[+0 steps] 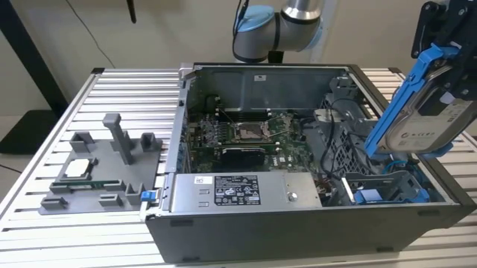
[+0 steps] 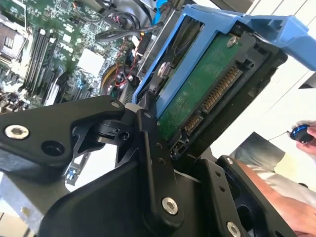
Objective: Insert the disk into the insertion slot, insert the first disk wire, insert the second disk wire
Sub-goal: 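Insert the disk into the insertion slot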
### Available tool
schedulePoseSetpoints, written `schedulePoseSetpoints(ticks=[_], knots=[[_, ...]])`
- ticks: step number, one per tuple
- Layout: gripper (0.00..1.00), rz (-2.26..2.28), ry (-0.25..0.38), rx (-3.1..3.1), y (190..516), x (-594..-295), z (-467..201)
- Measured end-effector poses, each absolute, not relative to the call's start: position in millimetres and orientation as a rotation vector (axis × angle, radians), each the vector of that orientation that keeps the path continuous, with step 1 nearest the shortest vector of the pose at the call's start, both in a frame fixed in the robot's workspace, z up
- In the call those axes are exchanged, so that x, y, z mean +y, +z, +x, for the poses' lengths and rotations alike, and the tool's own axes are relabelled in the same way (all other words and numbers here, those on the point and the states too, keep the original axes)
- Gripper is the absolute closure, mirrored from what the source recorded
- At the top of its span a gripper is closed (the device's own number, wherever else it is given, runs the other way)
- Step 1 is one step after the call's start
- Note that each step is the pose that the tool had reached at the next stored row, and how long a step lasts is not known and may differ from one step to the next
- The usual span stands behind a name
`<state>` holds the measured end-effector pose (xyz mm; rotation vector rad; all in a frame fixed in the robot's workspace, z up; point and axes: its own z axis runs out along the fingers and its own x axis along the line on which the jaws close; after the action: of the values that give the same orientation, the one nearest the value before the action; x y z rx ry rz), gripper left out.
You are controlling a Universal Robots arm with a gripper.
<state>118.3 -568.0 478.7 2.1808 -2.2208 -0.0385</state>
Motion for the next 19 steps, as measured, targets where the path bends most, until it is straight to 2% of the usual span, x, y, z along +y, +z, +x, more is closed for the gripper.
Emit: schedulePoseSetpoints(ticks=[19], knots=[[1.0, 2.181, -0.038, -2.221, 465, -568, 118]])
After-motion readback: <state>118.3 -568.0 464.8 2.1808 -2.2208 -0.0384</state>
